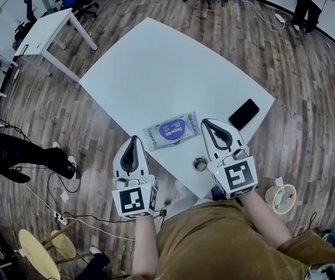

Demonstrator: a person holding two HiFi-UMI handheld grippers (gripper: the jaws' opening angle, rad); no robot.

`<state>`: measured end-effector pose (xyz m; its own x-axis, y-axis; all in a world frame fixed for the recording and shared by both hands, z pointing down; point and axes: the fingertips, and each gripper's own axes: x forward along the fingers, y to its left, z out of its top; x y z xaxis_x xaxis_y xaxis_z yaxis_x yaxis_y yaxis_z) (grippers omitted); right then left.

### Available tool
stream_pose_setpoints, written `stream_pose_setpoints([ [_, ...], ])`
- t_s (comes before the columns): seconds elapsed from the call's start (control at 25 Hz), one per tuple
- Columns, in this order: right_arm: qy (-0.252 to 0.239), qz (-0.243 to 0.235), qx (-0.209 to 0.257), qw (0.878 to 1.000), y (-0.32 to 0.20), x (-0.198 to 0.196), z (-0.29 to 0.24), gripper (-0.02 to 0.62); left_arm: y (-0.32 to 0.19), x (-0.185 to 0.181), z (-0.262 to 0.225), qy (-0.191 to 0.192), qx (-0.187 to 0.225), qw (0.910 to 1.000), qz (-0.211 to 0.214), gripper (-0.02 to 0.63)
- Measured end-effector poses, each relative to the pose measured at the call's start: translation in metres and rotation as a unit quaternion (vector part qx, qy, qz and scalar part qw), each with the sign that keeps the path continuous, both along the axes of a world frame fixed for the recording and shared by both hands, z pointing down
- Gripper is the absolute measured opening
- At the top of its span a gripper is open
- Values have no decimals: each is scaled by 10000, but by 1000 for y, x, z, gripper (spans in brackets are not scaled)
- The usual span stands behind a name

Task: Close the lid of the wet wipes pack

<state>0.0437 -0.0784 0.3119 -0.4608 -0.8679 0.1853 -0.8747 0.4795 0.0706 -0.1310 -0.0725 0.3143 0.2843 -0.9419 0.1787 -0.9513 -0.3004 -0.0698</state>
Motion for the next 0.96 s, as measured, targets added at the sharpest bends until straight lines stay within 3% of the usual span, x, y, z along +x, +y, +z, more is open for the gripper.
stream_pose_setpoints([
  [0.96, 123, 24, -39, 9999, 3, 10, 4, 8, 3, 6, 2, -113, 19, 9999, -16, -3],
])
